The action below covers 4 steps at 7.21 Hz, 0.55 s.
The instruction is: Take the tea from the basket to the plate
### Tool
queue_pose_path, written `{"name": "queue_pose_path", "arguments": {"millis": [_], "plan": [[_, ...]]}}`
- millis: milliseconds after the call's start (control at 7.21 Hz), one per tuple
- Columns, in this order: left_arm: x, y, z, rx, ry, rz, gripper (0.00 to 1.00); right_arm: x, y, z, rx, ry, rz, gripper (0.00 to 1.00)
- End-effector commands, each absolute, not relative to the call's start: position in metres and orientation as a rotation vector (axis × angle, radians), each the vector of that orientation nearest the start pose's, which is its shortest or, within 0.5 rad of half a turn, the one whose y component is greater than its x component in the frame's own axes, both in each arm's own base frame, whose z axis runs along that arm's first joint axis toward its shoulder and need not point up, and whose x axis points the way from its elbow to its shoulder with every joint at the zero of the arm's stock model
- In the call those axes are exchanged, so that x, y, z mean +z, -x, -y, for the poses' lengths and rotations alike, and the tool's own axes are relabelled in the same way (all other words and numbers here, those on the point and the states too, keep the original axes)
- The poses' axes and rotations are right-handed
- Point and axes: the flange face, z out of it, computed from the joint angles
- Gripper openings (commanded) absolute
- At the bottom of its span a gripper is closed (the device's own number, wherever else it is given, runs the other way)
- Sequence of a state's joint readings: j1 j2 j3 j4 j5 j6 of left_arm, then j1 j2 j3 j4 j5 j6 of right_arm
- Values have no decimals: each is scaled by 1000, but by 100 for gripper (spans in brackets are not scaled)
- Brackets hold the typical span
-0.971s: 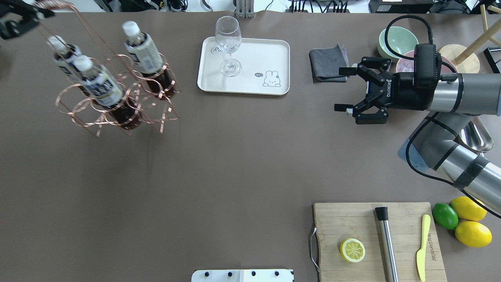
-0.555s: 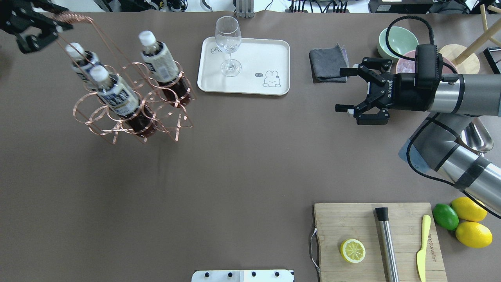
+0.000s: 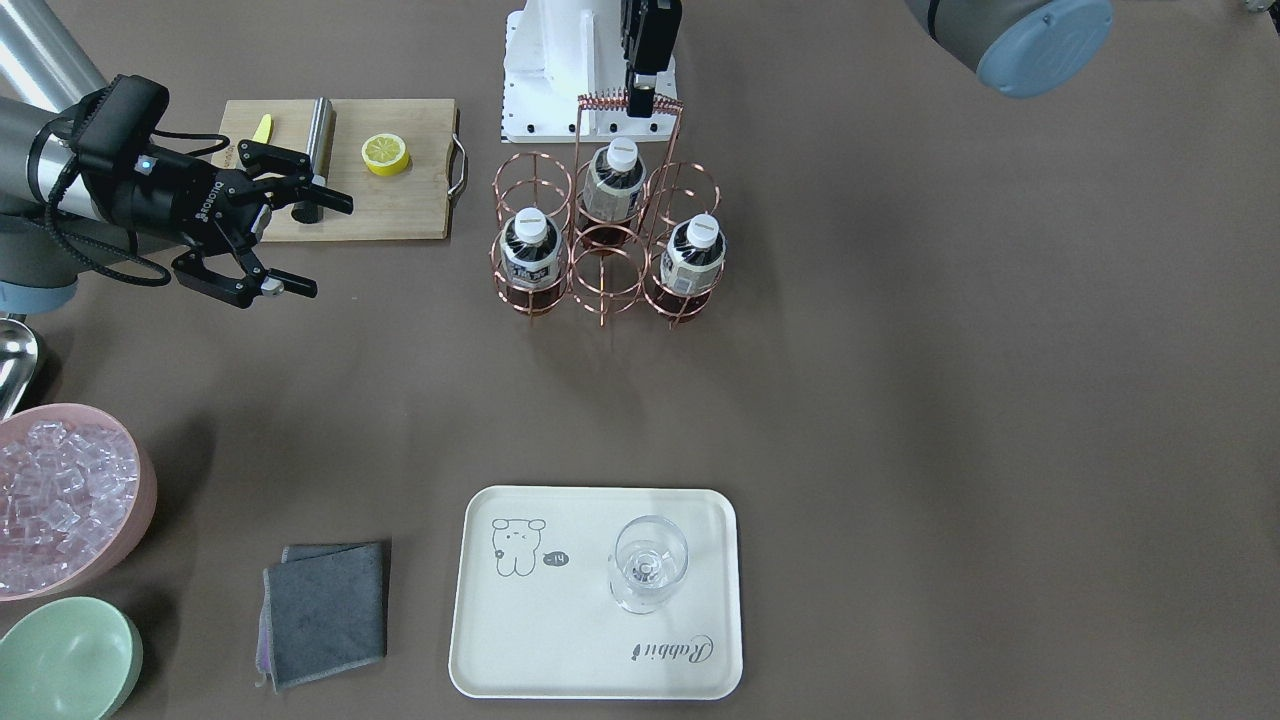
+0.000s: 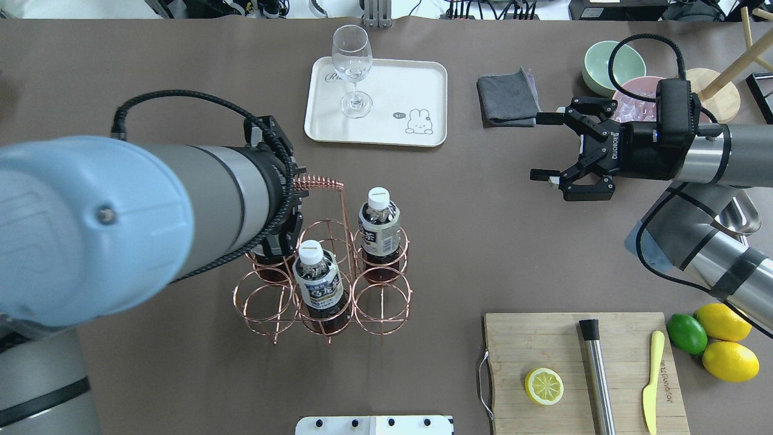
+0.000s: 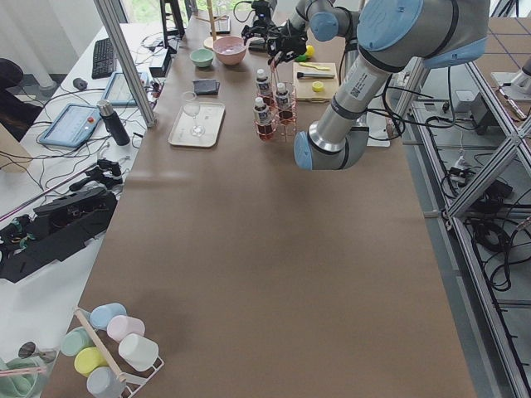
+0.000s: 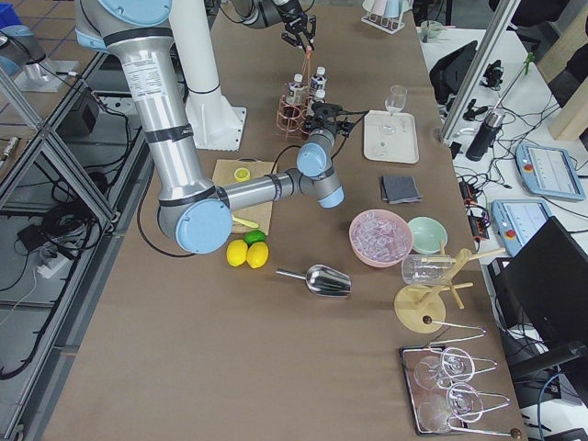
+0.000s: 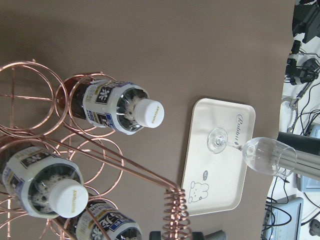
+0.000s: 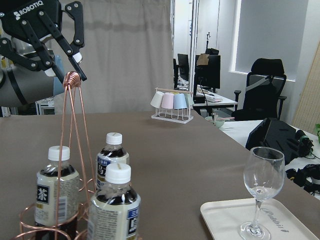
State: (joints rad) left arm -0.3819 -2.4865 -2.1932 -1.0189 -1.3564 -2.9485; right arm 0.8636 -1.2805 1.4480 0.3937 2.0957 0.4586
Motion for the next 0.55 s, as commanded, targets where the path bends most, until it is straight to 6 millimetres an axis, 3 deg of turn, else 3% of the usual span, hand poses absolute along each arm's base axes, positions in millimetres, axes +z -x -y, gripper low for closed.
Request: {"name": "queue_pose_path", "arguments": {"millis": [0, 416], "plan": [[-10, -418, 333, -1714, 320, -1076, 0, 377, 281, 456, -709, -1580, 1415, 99], [-7, -428, 339, -1709, 316, -1087, 0, 378, 289, 454, -714, -1573, 1424, 99]]}}
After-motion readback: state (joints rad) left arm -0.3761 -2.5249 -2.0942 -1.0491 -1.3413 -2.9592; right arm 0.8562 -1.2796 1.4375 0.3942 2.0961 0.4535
